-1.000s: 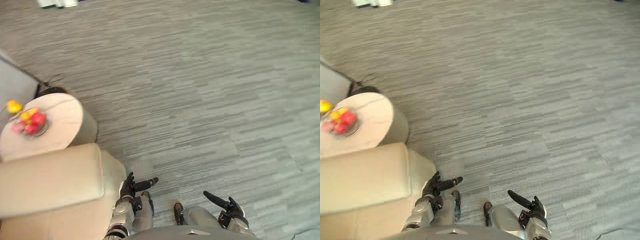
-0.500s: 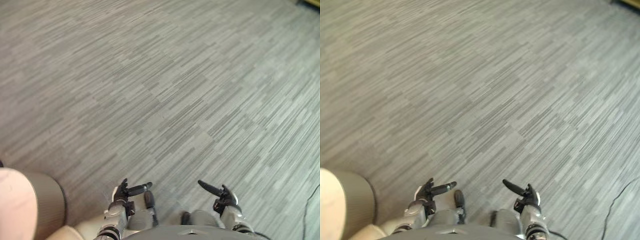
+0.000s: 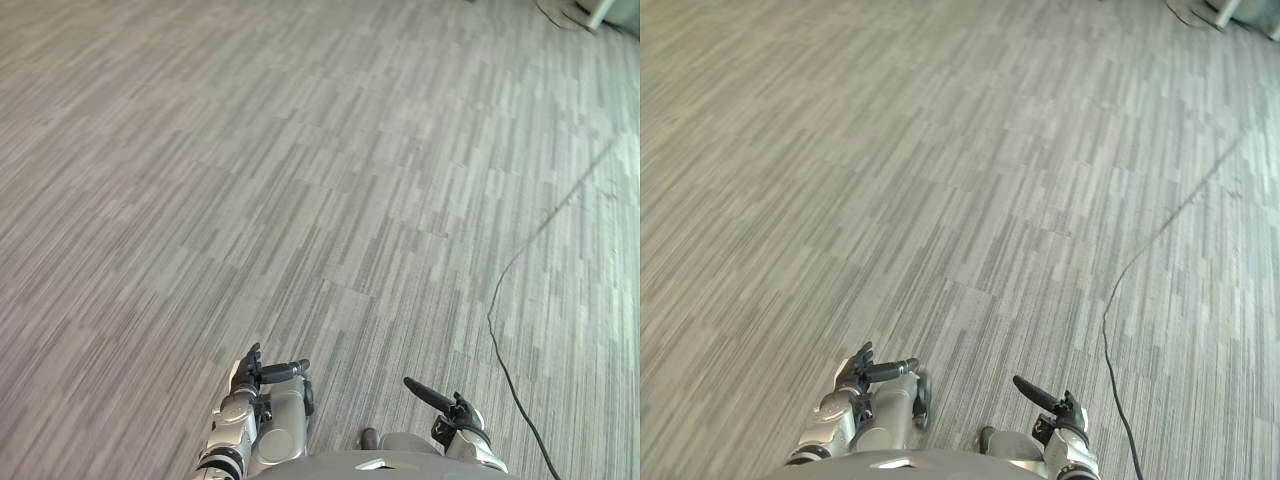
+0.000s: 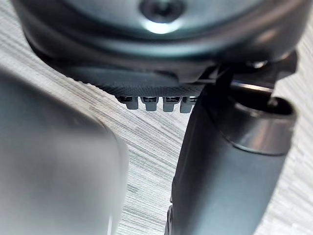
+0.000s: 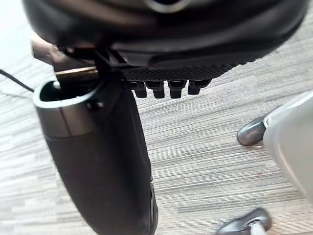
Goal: Pick up cushions and gather them together orderly.
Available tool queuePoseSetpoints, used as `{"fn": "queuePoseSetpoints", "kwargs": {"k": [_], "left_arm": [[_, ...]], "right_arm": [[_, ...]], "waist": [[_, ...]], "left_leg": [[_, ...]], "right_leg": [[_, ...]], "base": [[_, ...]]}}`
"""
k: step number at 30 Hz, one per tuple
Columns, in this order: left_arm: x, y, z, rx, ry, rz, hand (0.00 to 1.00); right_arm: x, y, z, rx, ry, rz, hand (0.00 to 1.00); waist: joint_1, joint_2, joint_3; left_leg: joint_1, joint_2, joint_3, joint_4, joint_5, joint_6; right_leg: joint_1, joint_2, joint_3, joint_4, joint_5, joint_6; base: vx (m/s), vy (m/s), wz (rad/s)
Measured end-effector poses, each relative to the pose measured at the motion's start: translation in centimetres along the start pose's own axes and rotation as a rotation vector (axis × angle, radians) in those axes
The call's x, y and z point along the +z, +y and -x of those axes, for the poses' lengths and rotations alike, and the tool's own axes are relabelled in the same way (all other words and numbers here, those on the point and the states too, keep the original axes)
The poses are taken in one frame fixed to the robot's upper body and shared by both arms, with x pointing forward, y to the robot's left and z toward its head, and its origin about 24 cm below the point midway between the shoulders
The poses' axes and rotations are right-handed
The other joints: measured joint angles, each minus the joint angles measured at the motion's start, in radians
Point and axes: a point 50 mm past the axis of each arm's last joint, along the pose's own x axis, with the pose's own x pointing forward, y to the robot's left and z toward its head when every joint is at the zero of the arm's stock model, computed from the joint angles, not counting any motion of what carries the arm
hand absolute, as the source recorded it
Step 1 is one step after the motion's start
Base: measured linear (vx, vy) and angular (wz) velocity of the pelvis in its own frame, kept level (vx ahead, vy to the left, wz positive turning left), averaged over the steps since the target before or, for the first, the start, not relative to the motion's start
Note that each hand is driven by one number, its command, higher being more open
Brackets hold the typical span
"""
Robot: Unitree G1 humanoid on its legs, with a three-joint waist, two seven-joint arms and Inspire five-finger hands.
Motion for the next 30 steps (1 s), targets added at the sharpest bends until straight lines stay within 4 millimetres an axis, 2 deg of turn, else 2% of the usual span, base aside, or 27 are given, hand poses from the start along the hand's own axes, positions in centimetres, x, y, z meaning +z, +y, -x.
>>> {"fn": "queuePoseSetpoints", "kwargs": {"k": [1, 2, 3, 4, 6, 7, 8, 9, 10, 11, 12, 13, 14, 15, 16, 17, 19, 20, 21, 22, 23, 24, 25, 26, 27, 28, 30], "left_arm": [[-0.5, -0.3, 0.1, -0.006, 0.024, -0.021, 1.00], [-0.6, -0.3, 0.1, -0.007, 0.025, -0.022, 1.00], [-0.8, -0.6, 0.1, -0.014, 0.037, -0.024, 1.00], [-1.0, -0.6, 0.2, -0.013, 0.043, -0.023, 1.00], [-1.1, -0.3, 0.2, -0.007, 0.045, -0.027, 1.00], [-1.3, -0.1, 0.2, -0.002, 0.052, -0.032, 1.00], [-1.7, 0.2, 0.3, 0.004, 0.066, -0.046, 1.00], [-2.3, -0.8, 0.4, -0.026, 0.089, -0.067, 1.00], [-2.4, -1.2, 0.4, -0.040, 0.094, -0.064, 1.00], [-2.2, -1.5, 0.4, -0.049, 0.092, -0.062, 1.00], [-2.2, -1.5, 0.4, -0.050, 0.091, -0.059, 1.00], [-1.9, -1.8, 0.3, -0.052, 0.084, -0.047, 1.00], [-1.4, -2.0, 0.2, -0.050, 0.059, -0.003, 1.00], [-1.0, -2.1, 0.2, -0.047, 0.043, 0.018, 1.00], [-0.6, -2.1, 0.2, -0.043, 0.026, 0.037, 1.00], [0.4, -2.3, 0.2, -0.047, -0.025, 0.045, 1.00], [1.1, -2.6, 0.1, -0.054, -0.059, 0.050, 1.00], [1.7, -2.8, 0.0, -0.063, -0.080, 0.050, 1.00], [1.9, -3.0, 0.0, -0.071, -0.089, 0.044, 1.00], [1.9, -3.1, 0.0, -0.074, -0.090, 0.043, 1.00], [2.0, -3.4, 0.0, -0.085, -0.095, 0.041, 1.00], [2.2, -3.7, 0.1, -0.092, -0.103, 0.044, 1.00], [2.2, -3.7, 0.1, -0.094, -0.106, 0.037, 1.00], [2.3, -3.5, 0.0, -0.095, -0.104, 0.009, 1.00], [2.3, -3.3, -0.1, -0.093, -0.099, 0.001, 1.00], [2.4, -3.2, -0.2, -0.091, -0.101, -0.002, 1.00], [2.0, -3.0, -0.2, -0.084, -0.085, -0.003, 1.00]], "right_arm": [[0.4, -0.2, 0.0, 0.006, -0.022, 0.011, 1.00], [0.5, -0.3, 0.0, 0.007, -0.026, 0.014, 1.00], [1.1, -0.6, -0.1, 0.005, -0.044, 0.041, 1.00], [1.6, -0.6, -0.2, 0.008, -0.061, 0.049, 1.00], [2.1, -0.3, -0.2, 0.019, -0.086, 0.056, 1.00], [2.3, -0.1, -0.2, 0.025, -0.096, 0.069, 1.00], [2.1, -0.3, -0.2, 0.019, -0.087, 0.079, 1.00], [2.2, -1.1, -0.4, -0.001, -0.080, 0.095, 1.00], [2.5, -1.5, -0.5, -0.011, -0.084, 0.099, 1.00], [2.3, -1.8, -0.5, -0.025, -0.066, 0.087, 1.00], [2.2, -1.8, -0.5, -0.028, -0.059, 0.083, 1.00], [1.4, -2.3, -0.4, -0.042, -0.037, 0.073, 1.00], [0.8, -2.8, -0.3, -0.058, -0.019, 0.059, 1.00], [0.5, -3.0, -0.2, -0.063, -0.016, 0.056, 1.00], [0.2, -3.0, -0.1, -0.062, -0.012, 0.045, 1.00], [-0.1, -2.7, 0.1, -0.056, -0.016, 0.033, 1.00], [0.1, -2.4, 0.0, -0.052, -0.020, 0.011, 1.00], [-0.1, -2.2, 0.0, -0.053, -0.011, 0.003, 1.00], [-0.3, -2.1, 0.1, -0.055, -0.002, -0.003, 1.00], [-0.3, -2.1, 0.1, -0.054, 0.001, -0.004, 1.00], [-0.3, -1.9, 0.0, -0.050, 0.003, -0.005, 1.00], [-0.4, -1.7, -0.1, -0.047, 0.013, -0.001, 1.00], [-0.5, -1.6, -0.1, -0.046, 0.022, 0.004, 1.00], [-0.6, -1.0, -0.1, -0.033, 0.034, 0.007, 1.00], [-0.6, -0.7, -0.1, -0.026, 0.034, 0.006, 1.00], [-0.6, -0.8, -0.1, -0.026, 0.034, 0.007, 1.00], [-1.6, -1.6, 0.0, -0.046, 0.065, 0.020, 1.00]], "waist": [[-0.015, 0.008, 0.002], [-0.014, 0.012, 0.004], [-0.015, 0.037, 0.010], [-0.020, 0.052, 0.011], [-0.029, 0.053, 0.011], [-0.044, 0.041, 0.004], [-0.054, 0.023, -0.001], [-0.048, 0.070, -0.006], [-0.049, 0.077, -0.009], [-0.056, 0.083, -0.005], [-0.060, 0.085, -0.004], [-0.063, 0.088, -0.002], [-0.058, 0.085, 0.008], [-0.056, 0.086, 0.010], [-0.055, 0.083, 0.013], [-0.047, 0.068, 0.018], [-0.040, 0.069, 0.018], [-0.026, 0.070, 0.019], [-0.018, 0.067, 0.020], [-0.017, 0.065, 0.020], [-0.009, 0.066, 0.020], [0.005, 0.063, 0.021], [0.013, 0.059, 0.020], [0.016, 0.045, 0.011], [0.007, 0.027, 0.008], [0.001, 0.014, 0.006], [0.001, -0.010, 0.000]], "left_leg": [[0.098, 0.007, 0.002, -0.031, -0.030, 0.011], [0.119, 0.011, 0.003, -0.044, -0.031, 0.011], [0.225, 0.052, 0.023, -0.121, -0.031, 0.011], [0.275, 0.085, 0.033, -0.152, -0.031, 0.011], [0.314, 0.117, 0.034, -0.173, -0.031, 0.011], [0.340, 0.132, 0.028, -0.186, -0.032, 0.003], [0.359, 0.131, 0.021, -0.189, -0.037, -0.027], [0.374, 0.181, 0.001, -0.179, -0.034, -0.044], [0.359, 0.190, -0.025, -0.139, 0.004, -0.084], [0.333, 0.200, -0.064, -0.030, 0.070, -0.127], [0.325, 0.202, -0.072, -0.002, 0.085, -0.127], [0.280, 0.210, -0.105, 0.136, 0.152, -0.139], [0.185, 0.228, -0.130, 0.390, 0.156, -0.173], [0.128, 0.239, -0.119, 0.520, 0.145, -0.181], [0.073, 0.256, -0.091, 0.623, 0.129, -0.175], [-0.042, 0.281, -0.014, 0.697, 0.099, -0.135], [-0.130, 0.279, 0.030, 0.644, 0.074, -0.122], [-0.176, 0.257, 0.064, 0.528, 0.049, -0.111], [-0.190, 0.211, 0.081, 0.335, 0.045, -0.108], [-0.192, 0.190, 0.080, 0.250, 0.051, -0.109], [-0.196, 0.141, 0.075, 0.003, 0.112, -0.112], [-0.201, 0.112, 0.045, -0.149, 0.246, -0.117], [-0.196, 0.103, 0.043, -0.148, 0.296, -0.105], [-0.197, 0.075, 0.036, -0.151, 0.336, -0.039], [-0.194, 0.060, 0.030, -0.148, 0.324, -0.032], [-0.201, 0.044, 0.026, -0.116, 0.294, 0.001], [-0.163, 0.013, 0.026, -0.059, 0.207, 0.004]], "right_leg": [[-0.101, -0.036, -0.104, 0.175, -0.049, -0.087], [-0.116, -0.041, -0.125, 0.183, -0.061, -0.109], [-0.171, -0.043, -0.230, 0.137, -0.114, -0.197], [-0.221, -0.037, -0.285, 0.057, -0.130, -0.220], [-0.291, -0.030, -0.311, -0.086, -0.127, -0.217], [-0.324, -0.019, -0.294, -0.278, -0.080, -0.199], [-0.320, -0.019, -0.295, -0.371, 0.053, -0.242], [-0.302, 0.030, -0.307, -0.361, 0.025, -0.282], [-0.300, 0.045, -0.301, -0.343, -0.010, -0.302], [-0.256, 0.053, -0.309, -0.343, -0.052, -0.326], [-0.243, 0.055, -0.310, -0.349, -0.057, -0.327], [-0.183, 0.059, -0.317, -0.388, -0.069, -0.331], [-0.091, 0.070, -0.320, -0.455, -0.071, -0.333], [-0.036, 0.073, -0.328, -0.490, -0.071, -0.334], [0.023, 0.073, -0.335, -0.524, -0.071, -0.334], [0.136, 0.073, -0.343, -0.620, -0.073, -0.336], [0.192, 0.074, -0.346, -0.689, -0.075, -0.331], [0.240, 0.070, -0.347, -0.731, -0.072, -0.322], [0.285, 0.061, -0.353, -0.772, -0.074, -0.307], [0.301, 0.058, -0.355, -0.787, -0.076, -0.302], [0.338, 0.053, -0.355, -0.825, -0.083, -0.289], [0.370, 0.054, -0.339, -0.857, -0.093, -0.271], [0.378, 0.052, -0.324, -0.864, -0.096, -0.261], [0.382, 0.030, -0.307, -0.858, -0.098, -0.253], [0.373, 0.011, -0.304, -0.841, -0.097, -0.252], [0.345, -0.007, -0.283, -0.772, -0.094, -0.237], [0.294, -0.043, -0.234, -0.547, -0.086, -0.204]], "base": [[0.46, -0.035, -0.25], [0.57, -0.073, -0.39], [0.49, -0.104, -0.38], [0.62, -0.175, -0.39], [0.60, -0.265, -0.07], [0.72, -0.397, 0.20], [0.61, -0.342, 0.03], [0.59, -0.354, -0.16], [0.55, -0.347, -0.31], [0.65, -0.411, -0.13], [0.40, -0.256, 0.10], [0.37, -0.205, 0.18], [0.35, -0.177, 0.20], [0.42, -0.193, 0.14], [0.44, -0.193, 0.16], [0.43, -0.180, 0.13], [0.35, -0.103, 0.03], [0.41, -0.037, 0.04], [0.38, 0.007, 0.07], [0.41, 0.063, 0.09], [0.43, 0.103, -0.08], [0.46, 0.118, -0.23], [0.50, 0.132, -0.31], [0.44, 0.112, -0.08], [0.56, 0.114, 0.20], [0.68, 0.122, 0.40], [0.63, 0.103, 0.30]]}}
